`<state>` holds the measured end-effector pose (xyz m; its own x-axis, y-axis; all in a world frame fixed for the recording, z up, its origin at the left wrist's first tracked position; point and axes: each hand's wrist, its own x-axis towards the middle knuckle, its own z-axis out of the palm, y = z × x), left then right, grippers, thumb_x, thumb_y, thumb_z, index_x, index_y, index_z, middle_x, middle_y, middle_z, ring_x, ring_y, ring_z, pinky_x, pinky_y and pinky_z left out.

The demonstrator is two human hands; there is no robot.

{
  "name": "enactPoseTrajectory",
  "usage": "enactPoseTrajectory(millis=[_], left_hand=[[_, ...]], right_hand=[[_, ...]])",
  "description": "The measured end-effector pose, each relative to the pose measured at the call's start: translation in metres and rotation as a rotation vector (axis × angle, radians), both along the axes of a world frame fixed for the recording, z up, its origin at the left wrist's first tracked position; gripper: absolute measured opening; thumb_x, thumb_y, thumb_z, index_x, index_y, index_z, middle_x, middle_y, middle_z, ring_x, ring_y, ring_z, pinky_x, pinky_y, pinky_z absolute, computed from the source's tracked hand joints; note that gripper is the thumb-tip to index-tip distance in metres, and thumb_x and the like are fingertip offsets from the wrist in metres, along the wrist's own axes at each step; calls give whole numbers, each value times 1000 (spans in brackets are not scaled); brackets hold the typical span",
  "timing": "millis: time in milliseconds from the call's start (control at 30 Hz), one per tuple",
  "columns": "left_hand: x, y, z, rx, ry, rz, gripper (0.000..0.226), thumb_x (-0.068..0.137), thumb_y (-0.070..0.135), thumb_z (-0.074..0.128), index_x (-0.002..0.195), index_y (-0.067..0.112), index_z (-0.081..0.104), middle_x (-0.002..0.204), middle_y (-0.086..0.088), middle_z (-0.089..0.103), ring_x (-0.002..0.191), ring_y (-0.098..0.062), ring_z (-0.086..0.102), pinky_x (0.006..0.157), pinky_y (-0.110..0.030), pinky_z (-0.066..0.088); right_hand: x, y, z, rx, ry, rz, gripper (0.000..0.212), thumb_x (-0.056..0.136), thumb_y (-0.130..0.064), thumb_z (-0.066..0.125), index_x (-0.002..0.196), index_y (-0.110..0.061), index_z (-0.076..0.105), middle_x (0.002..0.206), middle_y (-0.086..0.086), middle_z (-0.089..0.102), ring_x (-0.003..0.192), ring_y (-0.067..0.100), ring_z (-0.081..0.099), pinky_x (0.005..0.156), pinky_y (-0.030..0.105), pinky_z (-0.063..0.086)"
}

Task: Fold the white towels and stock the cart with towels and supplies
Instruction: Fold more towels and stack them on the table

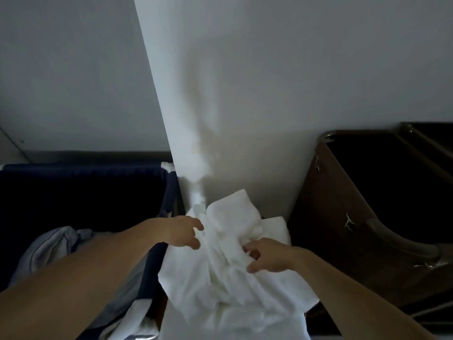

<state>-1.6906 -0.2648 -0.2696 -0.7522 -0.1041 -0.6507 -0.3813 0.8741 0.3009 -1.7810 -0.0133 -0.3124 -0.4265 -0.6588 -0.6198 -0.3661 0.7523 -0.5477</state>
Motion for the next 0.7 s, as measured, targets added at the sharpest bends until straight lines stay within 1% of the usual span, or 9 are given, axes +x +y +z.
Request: enactPoseTrajectory(millis=[100, 200, 300, 367, 433, 467, 533, 633, 700], left_hand=[[-1, 10, -14, 50, 18, 29, 68, 94, 35, 64, 152, 26, 30, 148, -1, 44, 129, -17, 48, 98, -22, 42], [-4, 27, -26, 96, 34, 44, 70, 95, 35, 62, 154, 28, 26, 153, 0, 39, 132, -18, 47, 98, -23, 42], [-4, 39, -36, 98, 31, 28, 71, 95, 35, 61, 155, 27, 23, 155, 0, 36, 133, -19, 45, 99, -23, 39], [-5, 41, -37, 87, 28, 20, 71, 96, 35, 60, 155, 27, 23, 155, 0, 35, 134, -19, 44, 101, -23, 38], [-8, 40, -34, 86, 36, 18, 71, 95, 36, 60, 155, 26, 24, 155, 0, 36, 133, -19, 44, 100, -23, 39], [-9, 40, -30, 87, 46, 20, 70, 95, 36, 61, 155, 27, 25, 155, 0, 36, 133, -18, 45, 98, -22, 40], [-15, 40, -19, 89, 89, 22, 70, 95, 36, 62, 154, 27, 25, 155, 1, 36, 131, -18, 47, 94, -22, 41], [-27, 46, 2, 92, 178, 2, 70, 95, 36, 61, 154, 27, 26, 154, 1, 38, 129, -17, 49, 94, -23, 43], [-34, 53, 16, 101, 223, -32, 69, 95, 38, 61, 154, 28, 27, 154, 3, 38, 130, -18, 49, 98, -27, 46]], right_hand=[[-9, 14, -15, -128, 260, -330, 33, 99, -38, 53, 128, -27, 64, 126, -4, 63, 112, 17, 59, 99, 33, 47], [-25, 38, -41, -77, 346, -604, 48, 98, -43, 51, 143, -26, 49, 143, 3, 50, 125, 24, 52, 102, 39, 46], [-33, 66, -80, 131, 227, -685, 83, 89, -50, 62, 156, -22, 22, 156, 11, 31, 139, 34, 37, 110, 49, 39], [-26, 77, -87, 108, 7, -839, 90, 84, -50, 72, 152, -11, 27, 148, 14, 41, 133, 34, 44, 106, 44, 41], [-22, 83, -86, 26, -111, -909, 58, 84, -39, 76, 123, -4, 53, 113, 10, 61, 107, 29, 57, 94, 39, 46], [-26, 85, -85, -13, -77, -915, 41, 85, -34, 76, 109, -4, 61, 101, 8, 63, 94, 25, 60, 91, 39, 49], [-34, 80, -69, -95, 27, -889, 22, 88, -30, 73, 94, -10, 67, 99, 8, 67, 85, 21, 62, 87, 39, 53], [-38, 58, -25, -245, 81, -741, 16, 91, -34, 68, 92, -18, 68, 95, 3, 67, 88, 20, 63, 80, 35, 52], [-35, 43, 7, -378, 173, -654, 15, 93, -31, 66, 83, -20, 65, 84, -1, 65, 79, 15, 61, 69, 30, 49]])
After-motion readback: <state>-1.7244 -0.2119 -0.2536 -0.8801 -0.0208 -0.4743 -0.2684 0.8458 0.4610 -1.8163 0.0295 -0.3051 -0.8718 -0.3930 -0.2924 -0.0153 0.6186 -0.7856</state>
